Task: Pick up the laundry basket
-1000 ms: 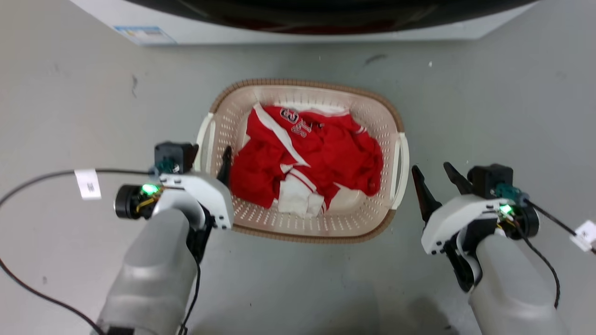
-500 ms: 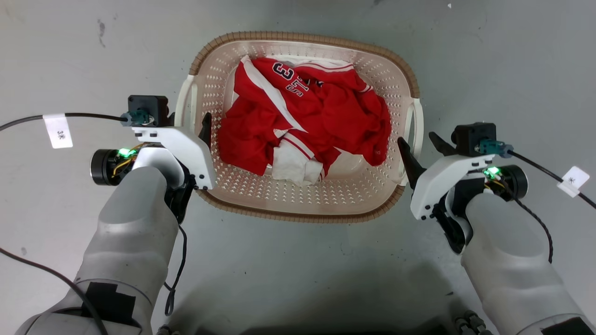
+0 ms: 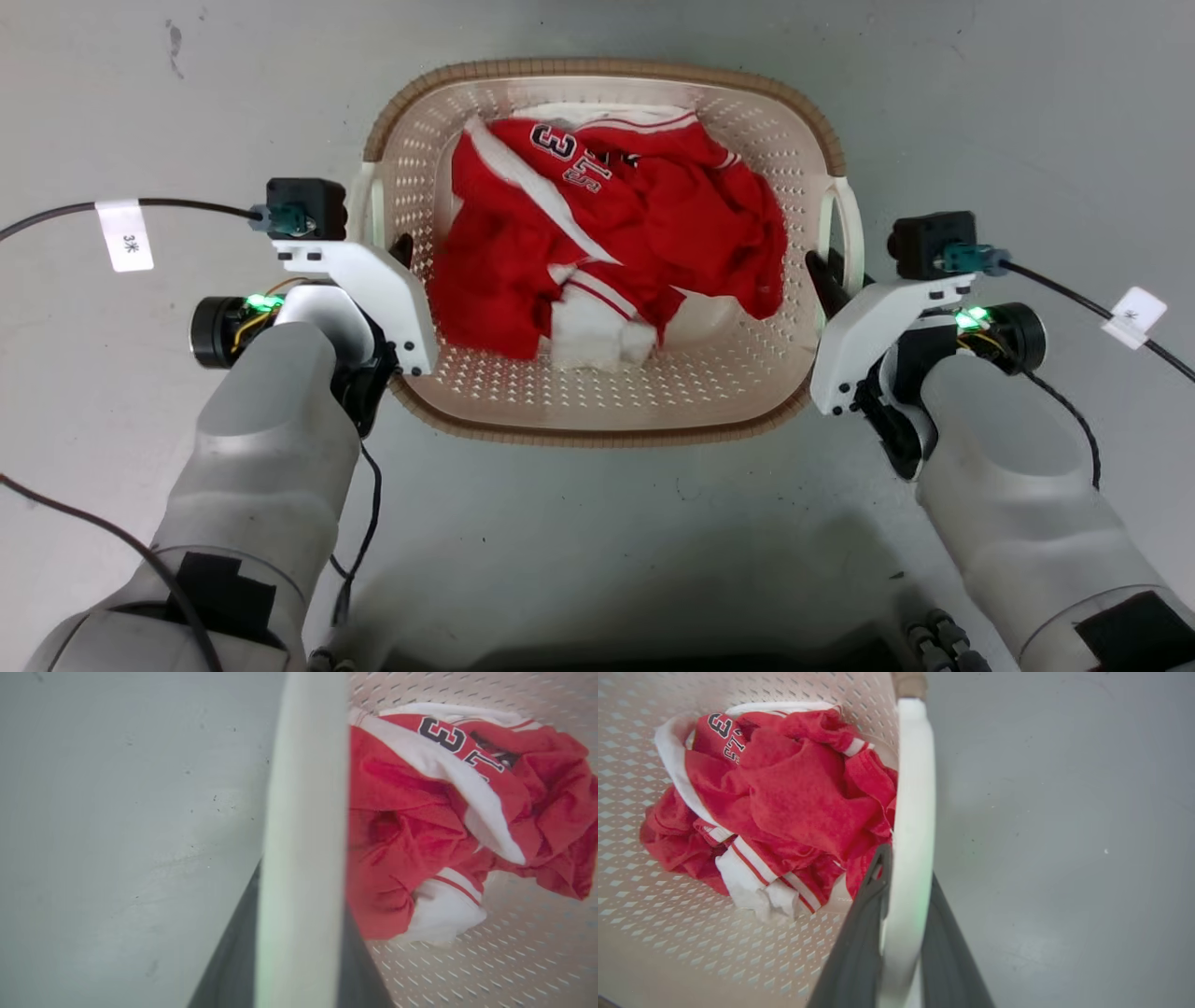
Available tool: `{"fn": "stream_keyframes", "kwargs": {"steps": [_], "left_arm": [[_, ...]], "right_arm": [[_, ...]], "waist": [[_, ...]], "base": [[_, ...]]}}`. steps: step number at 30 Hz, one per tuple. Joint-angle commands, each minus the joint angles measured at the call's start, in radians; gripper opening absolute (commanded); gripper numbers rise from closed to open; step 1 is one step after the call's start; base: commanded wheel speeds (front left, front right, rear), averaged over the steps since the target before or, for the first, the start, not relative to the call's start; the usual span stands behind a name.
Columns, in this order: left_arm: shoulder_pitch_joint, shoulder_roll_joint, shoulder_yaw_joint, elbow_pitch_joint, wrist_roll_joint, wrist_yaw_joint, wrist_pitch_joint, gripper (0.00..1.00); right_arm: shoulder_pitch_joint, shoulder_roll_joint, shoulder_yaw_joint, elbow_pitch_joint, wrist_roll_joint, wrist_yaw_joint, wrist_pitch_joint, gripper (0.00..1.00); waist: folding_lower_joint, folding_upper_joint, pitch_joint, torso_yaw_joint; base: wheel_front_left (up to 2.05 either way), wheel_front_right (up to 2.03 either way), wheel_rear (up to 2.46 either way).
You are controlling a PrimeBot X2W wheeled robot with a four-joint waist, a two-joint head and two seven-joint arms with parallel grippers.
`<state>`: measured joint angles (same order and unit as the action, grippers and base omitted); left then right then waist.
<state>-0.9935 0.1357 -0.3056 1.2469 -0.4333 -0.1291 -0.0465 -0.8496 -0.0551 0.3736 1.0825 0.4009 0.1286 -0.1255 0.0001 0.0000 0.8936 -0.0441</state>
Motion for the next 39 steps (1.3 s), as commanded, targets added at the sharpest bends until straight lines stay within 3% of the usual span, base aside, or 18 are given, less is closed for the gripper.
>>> {"fn": "stream_keyframes", "kwargs": {"steps": [1,16,29,39], "left_arm": [[-0.006,-0.007,-0.016,-0.01,-0.013,-0.001,0.007,0.0],[0.028,-0.022,-0.124,-0.035,-0.126,-0.002,0.076,0.0],[0.125,-0.079,-0.217,-0.018,-0.232,-0.007,0.203,0.0],[0.182,-0.084,-0.262,-0.022,-0.305,-0.008,0.293,0.0]], "right_arm": [[-0.015,-0.011,0.021,0.008,0.015,0.003,0.0,0.0],[-0.022,-0.062,0.143,0.019,0.129,0.004,0.045,0.0],[0.055,-0.069,0.282,0.008,0.257,0.008,0.198,0.0],[0.096,-0.075,0.361,-0.002,0.37,0.008,0.347,0.0]], "waist": [[-0.0001,0.0,-0.004,0.001],[-0.0001,0.0,-0.089,0.014],[-0.0001,0.0,-0.322,0.029],[-0.0001,0.0,-0.5,0.023]], "base": [[0.0,0.0,0.0],[0.0,0.0,0.0],[0.0,0.0,0.0],[0.0,0.0,0.0]]}}
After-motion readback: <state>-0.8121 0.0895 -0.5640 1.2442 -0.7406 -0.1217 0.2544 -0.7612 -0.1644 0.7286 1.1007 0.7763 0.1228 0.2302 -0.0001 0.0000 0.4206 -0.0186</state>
